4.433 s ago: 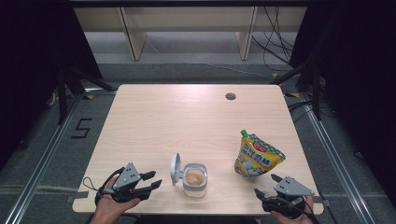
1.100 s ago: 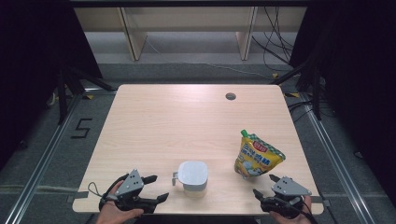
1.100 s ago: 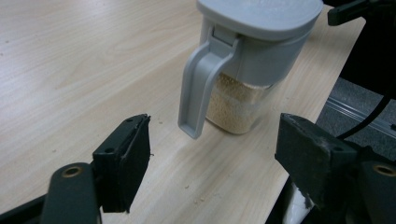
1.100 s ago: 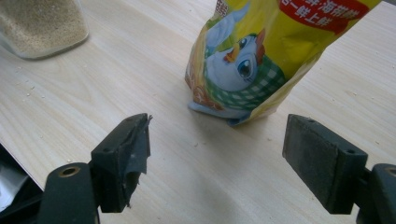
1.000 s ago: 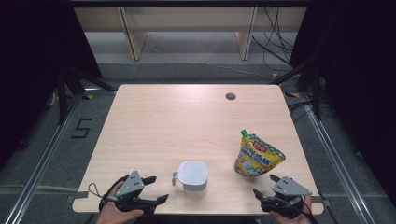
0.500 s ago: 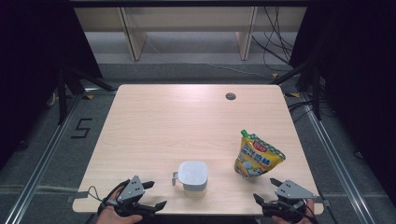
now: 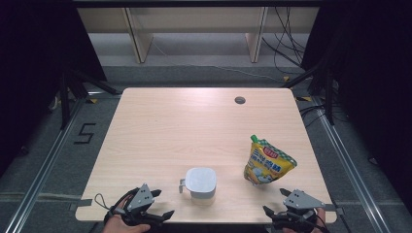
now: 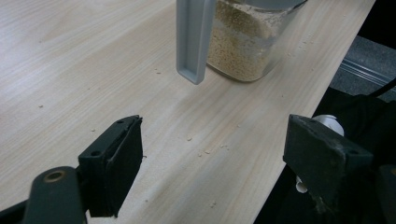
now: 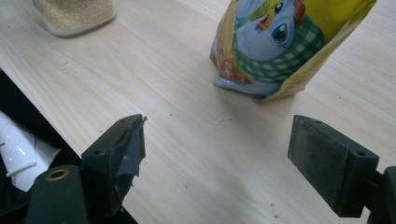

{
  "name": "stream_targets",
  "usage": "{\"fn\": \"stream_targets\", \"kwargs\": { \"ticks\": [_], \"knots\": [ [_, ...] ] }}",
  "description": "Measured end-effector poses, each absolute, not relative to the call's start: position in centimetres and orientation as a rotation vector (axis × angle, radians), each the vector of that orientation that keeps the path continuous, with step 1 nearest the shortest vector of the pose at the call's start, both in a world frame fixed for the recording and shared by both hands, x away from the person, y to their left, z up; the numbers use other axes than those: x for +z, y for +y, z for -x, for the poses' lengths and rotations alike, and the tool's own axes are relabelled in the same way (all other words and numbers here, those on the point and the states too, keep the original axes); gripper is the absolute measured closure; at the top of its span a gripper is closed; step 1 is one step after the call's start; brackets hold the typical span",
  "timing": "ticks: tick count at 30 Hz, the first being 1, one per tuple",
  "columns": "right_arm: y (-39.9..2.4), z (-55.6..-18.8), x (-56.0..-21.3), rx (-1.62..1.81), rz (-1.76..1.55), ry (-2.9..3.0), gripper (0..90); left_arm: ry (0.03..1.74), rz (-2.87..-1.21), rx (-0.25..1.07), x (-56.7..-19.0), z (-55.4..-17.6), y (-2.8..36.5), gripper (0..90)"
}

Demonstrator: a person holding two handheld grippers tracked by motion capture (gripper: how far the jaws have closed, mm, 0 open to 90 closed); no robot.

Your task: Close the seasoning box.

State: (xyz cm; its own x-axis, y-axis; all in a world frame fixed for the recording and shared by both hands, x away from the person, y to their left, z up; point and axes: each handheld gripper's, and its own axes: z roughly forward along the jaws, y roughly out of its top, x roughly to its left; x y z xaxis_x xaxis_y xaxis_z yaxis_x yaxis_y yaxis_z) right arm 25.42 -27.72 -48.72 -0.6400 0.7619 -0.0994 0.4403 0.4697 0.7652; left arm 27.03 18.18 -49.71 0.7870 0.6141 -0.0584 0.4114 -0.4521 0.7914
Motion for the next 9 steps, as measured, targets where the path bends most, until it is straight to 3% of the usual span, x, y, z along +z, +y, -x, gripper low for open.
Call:
{"fn": "stream_targets", "kwargs": {
  "ticks": [9],
  "knots": [
    [-27.90, -25.62, -48.93, 1.006, -1.024, 2.316, 20.0, 0.779, -2.177, 0.363, -50.15, -27.56, 18.33, 18.6]
  ]
}}
